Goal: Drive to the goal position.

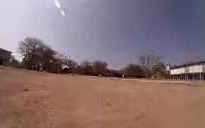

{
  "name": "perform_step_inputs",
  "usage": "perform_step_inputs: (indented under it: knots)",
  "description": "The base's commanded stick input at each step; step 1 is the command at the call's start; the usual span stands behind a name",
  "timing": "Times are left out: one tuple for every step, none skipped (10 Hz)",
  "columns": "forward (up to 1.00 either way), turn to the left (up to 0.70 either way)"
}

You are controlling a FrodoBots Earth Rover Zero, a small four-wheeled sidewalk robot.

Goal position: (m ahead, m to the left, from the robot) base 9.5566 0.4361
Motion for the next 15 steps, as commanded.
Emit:
perform_step_inputs:
  knots:
    - [1.0,0.0]
    - [1.0,0.0]
    - [1.0,0.0]
    - [1.0,0.0]
    - [1.0,0.0]
    - [1.0,0.0]
    - [1.0,0.0]
    - [1.0,0.0]
    - [1.0,0.0]
    - [1.0,0.0]
    - [1.0,0.0]
    - [1.0,0.0]
    - [1.0,0.0]
    - [1.0,0.0]
    - [1.0,0.0]
